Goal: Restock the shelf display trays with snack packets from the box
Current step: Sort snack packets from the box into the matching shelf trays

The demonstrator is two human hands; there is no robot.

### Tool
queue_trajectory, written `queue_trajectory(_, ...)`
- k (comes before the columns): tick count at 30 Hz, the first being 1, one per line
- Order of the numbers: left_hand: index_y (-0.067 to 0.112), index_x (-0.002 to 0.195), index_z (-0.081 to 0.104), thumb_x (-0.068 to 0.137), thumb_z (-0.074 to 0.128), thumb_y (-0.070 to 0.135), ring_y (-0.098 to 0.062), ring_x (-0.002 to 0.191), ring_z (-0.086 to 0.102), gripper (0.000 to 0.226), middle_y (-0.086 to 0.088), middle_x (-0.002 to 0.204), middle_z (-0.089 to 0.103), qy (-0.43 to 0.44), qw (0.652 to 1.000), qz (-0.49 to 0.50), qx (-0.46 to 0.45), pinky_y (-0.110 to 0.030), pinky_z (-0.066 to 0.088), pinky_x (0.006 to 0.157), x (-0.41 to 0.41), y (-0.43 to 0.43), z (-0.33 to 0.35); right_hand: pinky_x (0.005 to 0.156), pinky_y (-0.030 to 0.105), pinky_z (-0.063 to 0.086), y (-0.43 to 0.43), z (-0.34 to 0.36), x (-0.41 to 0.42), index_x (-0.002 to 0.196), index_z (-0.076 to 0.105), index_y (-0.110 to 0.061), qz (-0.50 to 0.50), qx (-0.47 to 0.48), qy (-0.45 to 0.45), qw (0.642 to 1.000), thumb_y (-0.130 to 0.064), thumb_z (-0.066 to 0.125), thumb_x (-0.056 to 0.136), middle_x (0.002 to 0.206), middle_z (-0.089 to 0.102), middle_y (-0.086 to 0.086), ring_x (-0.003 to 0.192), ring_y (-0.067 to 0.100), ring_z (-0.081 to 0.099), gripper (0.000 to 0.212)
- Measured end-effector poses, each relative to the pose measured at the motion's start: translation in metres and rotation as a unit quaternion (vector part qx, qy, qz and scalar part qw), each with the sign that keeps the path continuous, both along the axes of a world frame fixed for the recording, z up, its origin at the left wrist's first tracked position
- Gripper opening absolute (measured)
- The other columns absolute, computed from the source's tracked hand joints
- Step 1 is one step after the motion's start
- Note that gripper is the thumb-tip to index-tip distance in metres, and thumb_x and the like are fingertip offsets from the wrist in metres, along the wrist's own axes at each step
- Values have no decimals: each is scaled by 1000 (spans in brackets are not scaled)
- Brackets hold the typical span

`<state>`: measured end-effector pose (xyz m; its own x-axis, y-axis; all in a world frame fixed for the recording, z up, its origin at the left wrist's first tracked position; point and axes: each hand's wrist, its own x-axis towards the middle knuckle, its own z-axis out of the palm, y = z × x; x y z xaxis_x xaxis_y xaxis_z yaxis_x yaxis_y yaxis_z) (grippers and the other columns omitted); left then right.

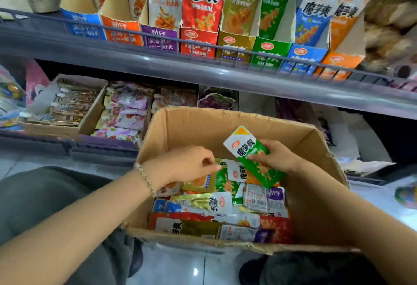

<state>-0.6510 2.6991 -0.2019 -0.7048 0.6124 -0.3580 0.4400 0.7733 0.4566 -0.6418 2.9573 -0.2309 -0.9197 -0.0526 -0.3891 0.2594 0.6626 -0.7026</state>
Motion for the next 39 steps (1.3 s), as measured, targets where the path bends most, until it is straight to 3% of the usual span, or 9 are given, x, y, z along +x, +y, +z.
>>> queue_trajectory(6,11,145,33,94,44,53,-19,125,48,68,-4,146,42,-161,987,10,-12,-25,39,96,-16,42,-54,63,24,56,16,-20,18,97,67,-9,-57,-87,-81,991,-18,67,89,79,74,2,61,7,67,12)
queue_trajectory(12,13,116,57,94,55,29,-9,84,66,27,-8,115,67,-304,895,212,248,-27,56,81,-16,55,-44,89,35,53,-13,-16,16,110,64,-14,-80,-300,-99,945,-32,41,101,109,71,9,96,19,68,31)
queue_trajectory(16,15,124,53,96,50,23,-10,99,65,29,3,116,65,-115,954,150,233,-32,55,85,-27,14,-9,99,33,46,-11,-24,4,120,61,-16,-15,-180,-37,983,-42,41,100,117,64,3,111,18,60,38)
queue_trajectory(20,20,114,50,99,44,18,-17,106,60,17,0,115,62,-122,911,236,316,-37,49,92,-25,-19,4,105,33,36,-26,-58,-1,139,45,-20,170,52,-74,981,-44,60,91,146,43,1,135,22,40,56)
queue_trajectory(24,17,94,55,98,47,23,-17,93,64,11,-4,101,68,-230,802,375,405,-29,48,75,-17,-20,8,85,33,39,-42,-80,-4,131,45,-18,192,131,-66,970,-53,65,84,111,50,5,117,25,44,62)
queue_trajectory(27,13,103,56,93,53,29,-12,85,70,19,-3,97,73,-277,767,381,436,-29,50,73,-14,-16,14,92,34,35,-43,-78,-7,119,49,-19,216,208,-2,954,-56,64,83,116,42,6,114,22,34,54)
queue_trajectory(31,10,115,56,92,56,24,-17,93,69,26,-6,105,72,-292,757,392,434,-34,52,77,-12,-15,15,81,34,36,-48,-80,-18,90,49,-21,233,180,-20,955,-53,71,78,102,52,3,100,22,44,40)
queue_trajectory(35,14,114,59,92,56,22,-16,90,70,23,-3,100,73,-294,752,392,440,-32,54,74,-11,-17,14,70,30,49,-53,-80,-20,87,73,-14,199,38,-105,974,-32,77,80,74,62,-11,72,8,58,20)
queue_trajectory(39,25,104,64,89,59,23,-9,79,72,17,5,90,75,-286,765,353,456,-23,58,62,-10,-18,16,67,17,43,-50,-67,-13,84,72,-11,183,-15,-100,978,-20,73,85,73,63,-11,65,-3,55,9)
